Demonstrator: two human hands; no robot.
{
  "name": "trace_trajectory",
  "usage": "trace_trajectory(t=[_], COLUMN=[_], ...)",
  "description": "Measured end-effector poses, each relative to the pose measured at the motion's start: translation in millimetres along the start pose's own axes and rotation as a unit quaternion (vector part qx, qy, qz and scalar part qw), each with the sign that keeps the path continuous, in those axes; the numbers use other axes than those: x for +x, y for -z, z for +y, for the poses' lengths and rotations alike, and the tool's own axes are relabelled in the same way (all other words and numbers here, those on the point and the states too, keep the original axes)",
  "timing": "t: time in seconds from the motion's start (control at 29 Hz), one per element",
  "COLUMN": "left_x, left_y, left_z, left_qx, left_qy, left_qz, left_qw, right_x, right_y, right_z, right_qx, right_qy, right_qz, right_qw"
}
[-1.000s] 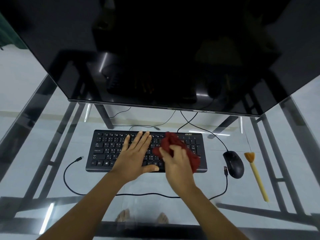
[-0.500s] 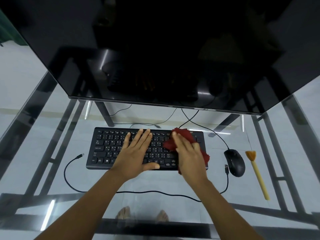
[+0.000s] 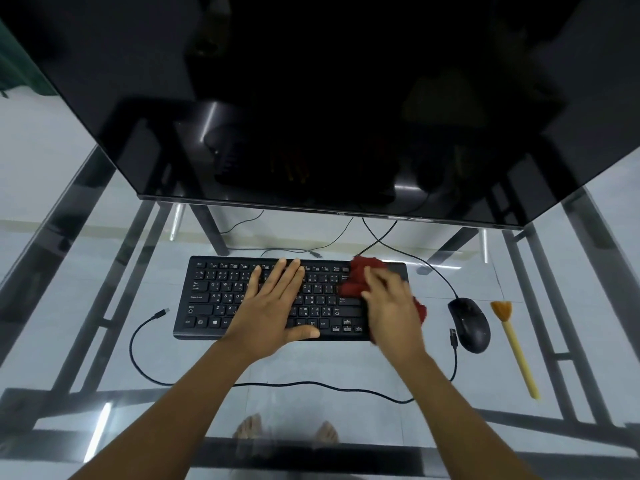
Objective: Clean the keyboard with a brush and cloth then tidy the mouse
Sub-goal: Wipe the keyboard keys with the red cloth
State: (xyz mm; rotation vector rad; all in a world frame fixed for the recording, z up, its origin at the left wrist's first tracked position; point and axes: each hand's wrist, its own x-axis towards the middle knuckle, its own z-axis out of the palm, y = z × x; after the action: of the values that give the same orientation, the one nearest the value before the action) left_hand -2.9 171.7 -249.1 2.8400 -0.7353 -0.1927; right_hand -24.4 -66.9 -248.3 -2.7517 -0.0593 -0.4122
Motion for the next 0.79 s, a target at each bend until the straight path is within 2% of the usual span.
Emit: trace_trajectory(t=[0.07, 0.14, 0.28, 0.38, 0.59, 0.69, 0.79], left_x=[-0.6, -0.8, -0.5, -0.1, -0.2, -0.4, -0.1], left_y=[0.6, -0.1, -2.2, -1.4, 0.4, -1.4, -3.3], left_z=[-0.1, -0.1, 0.5, -0.2, 2.3, 3.5, 2.6], left_qx=[0.002, 0.004, 0.005, 0.000, 0.014, 0.010, 0.010], left_qy=[0.000, -0.001, -0.002, -0.002, 0.003, 0.001, -0.005], left_qz=[0.002, 0.000, 0.003, -0.003, -0.010, 0.003, 0.009], left_qw=[1.000, 1.000, 1.000, 1.000, 1.000, 1.000, 1.000], right_x=[10.1, 10.2, -13.6, -18.1, 17.2, 6.4, -14.8], right_y=[4.4, 1.6, -10.0, -9.5, 1.2, -3.5, -10.7], right_z=[15.2, 9.5, -30.4, -28.9, 5.4, -18.8, -44.7], right_qx=[0.020, 0.021, 0.032, 0.013, 0.029, 0.027, 0.033], right_qy=[-0.090, -0.118, -0.041, 0.033, -0.118, -0.076, 0.033], right_qz=[0.007, 0.018, 0.001, -0.030, 0.008, 0.006, -0.037], right_qw=[0.996, 0.993, 0.999, 0.999, 0.993, 0.997, 0.998])
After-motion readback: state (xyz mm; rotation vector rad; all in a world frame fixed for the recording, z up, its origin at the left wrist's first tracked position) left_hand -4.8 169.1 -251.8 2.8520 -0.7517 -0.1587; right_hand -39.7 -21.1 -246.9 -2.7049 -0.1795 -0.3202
